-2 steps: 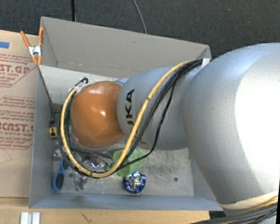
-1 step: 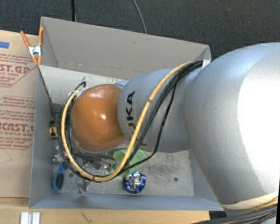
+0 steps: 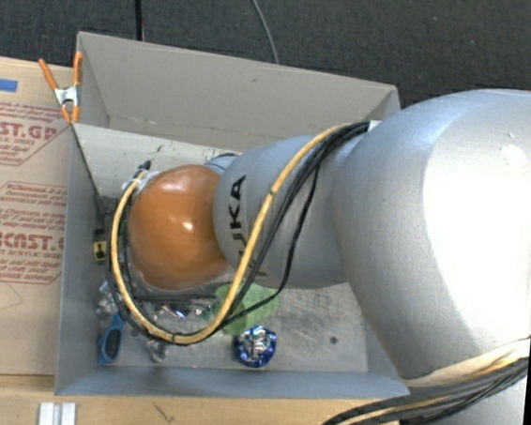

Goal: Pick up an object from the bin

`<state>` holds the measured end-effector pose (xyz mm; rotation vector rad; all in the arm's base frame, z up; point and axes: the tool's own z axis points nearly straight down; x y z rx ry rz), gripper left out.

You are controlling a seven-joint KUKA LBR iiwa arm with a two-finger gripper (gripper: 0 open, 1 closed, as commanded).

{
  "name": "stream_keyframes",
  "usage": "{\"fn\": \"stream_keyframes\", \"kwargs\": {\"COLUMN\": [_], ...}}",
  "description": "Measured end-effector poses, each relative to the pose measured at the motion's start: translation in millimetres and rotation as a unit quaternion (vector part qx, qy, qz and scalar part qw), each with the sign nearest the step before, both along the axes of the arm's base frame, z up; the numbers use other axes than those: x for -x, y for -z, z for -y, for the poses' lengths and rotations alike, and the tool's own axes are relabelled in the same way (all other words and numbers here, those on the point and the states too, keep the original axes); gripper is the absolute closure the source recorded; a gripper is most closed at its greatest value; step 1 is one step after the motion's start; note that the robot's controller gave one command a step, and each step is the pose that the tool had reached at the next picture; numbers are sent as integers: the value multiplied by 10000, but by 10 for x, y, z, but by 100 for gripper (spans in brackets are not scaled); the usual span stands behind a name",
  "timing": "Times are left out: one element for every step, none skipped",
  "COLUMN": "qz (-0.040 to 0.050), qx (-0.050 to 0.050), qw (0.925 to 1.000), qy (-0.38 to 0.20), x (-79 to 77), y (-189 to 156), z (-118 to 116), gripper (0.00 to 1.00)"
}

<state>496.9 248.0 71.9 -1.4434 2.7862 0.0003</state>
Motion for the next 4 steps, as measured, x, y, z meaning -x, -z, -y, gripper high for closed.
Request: {"fn": "stream_keyframes", "kwargs": {"qz": [-16,-2,-11,30], "qx": [5,-2,3,-19], "qw": [10000,10000,10000,10000], "qy": [6,-1,0,3], "x": [-1,-11,-11,-27], "y": [-4,-20,-177,-1246], "z": [-4,-11,-17,-34], "gripper": [0,100,100,100]}}
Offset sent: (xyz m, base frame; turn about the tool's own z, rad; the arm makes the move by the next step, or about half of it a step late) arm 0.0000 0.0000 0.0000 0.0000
